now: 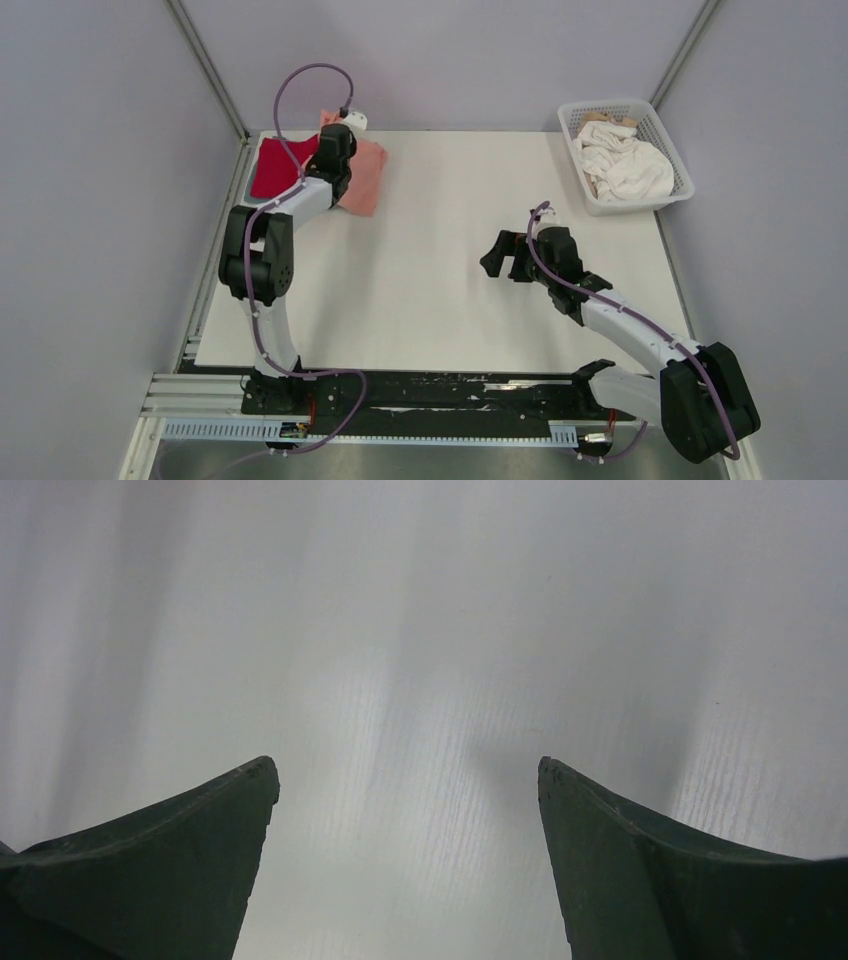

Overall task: Fold and stack the t-shirts
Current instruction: Put the neatly folded tshirt into the corner of the board with the left arm

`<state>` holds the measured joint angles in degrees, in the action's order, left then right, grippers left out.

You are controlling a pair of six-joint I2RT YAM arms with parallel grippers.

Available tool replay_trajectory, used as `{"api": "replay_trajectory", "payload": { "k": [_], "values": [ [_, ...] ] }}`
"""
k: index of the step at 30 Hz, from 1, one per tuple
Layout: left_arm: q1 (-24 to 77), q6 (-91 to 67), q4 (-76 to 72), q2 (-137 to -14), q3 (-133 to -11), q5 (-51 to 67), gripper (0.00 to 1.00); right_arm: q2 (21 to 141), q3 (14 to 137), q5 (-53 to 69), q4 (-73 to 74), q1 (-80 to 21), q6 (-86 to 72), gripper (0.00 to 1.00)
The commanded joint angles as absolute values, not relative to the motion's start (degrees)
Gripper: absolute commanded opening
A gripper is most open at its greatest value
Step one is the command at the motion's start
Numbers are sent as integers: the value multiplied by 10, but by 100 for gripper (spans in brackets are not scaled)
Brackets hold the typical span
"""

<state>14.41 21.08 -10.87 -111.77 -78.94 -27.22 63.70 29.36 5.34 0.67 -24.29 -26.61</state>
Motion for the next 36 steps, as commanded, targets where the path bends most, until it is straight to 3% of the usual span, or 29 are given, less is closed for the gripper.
{"api": "replay_trajectory", "payload": {
  "k": [1,17,36],
  "values": [
    [125,270,-130,-1064,-848,-248,0,634,315,37,-5,-240,-245,100],
    [109,248,-89,-959,-867,-251,0,648,313,38,-5,-233,-247,100],
    [76,135,36,-1037,-976,-191,0,648,309,36,-5,-233,-250,100]
  ]
}}
